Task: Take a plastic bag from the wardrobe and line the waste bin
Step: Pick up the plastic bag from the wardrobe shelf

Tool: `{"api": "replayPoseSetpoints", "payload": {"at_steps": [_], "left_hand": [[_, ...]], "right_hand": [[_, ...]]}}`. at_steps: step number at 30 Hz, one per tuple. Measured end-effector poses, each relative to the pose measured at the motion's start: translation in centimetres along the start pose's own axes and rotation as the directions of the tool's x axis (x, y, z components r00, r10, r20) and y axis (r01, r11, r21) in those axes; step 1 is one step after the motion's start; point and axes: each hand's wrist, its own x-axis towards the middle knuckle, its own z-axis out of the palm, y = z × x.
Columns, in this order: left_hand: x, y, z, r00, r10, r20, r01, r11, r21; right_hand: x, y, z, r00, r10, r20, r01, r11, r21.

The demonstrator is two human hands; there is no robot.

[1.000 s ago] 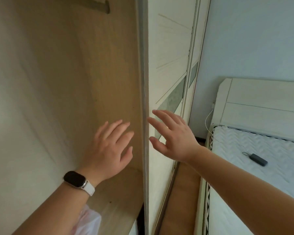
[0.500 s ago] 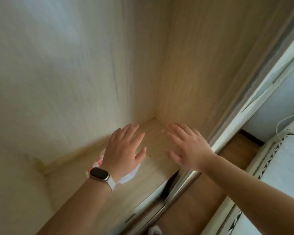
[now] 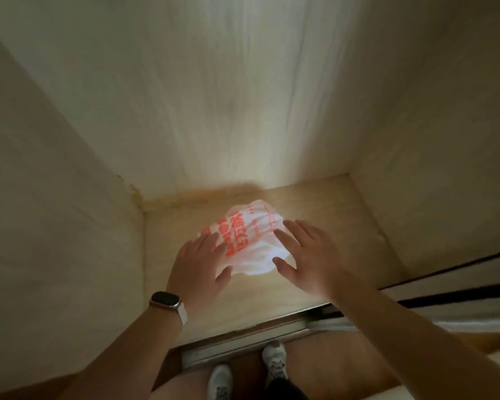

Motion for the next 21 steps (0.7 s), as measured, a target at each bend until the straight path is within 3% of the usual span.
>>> {"api": "replayPoseSetpoints", "payload": {"at_steps": [11,21], "left_hand": [[0.4,-4.5,12.9,0.923,-0.369,0.108,0.381,0.915,-0.131],[0.8,-8.3,24.9,0.894,-0.422,0.150,0.447,0.854,-0.265]], "right_hand": [[6.5,1.4,14.2,0.965,-0.179,0.192,0.166,0.983,0.084],[14.6,1.5,24.5,0.959,-0.246,0.141,0.240,0.969,0.055]]}}
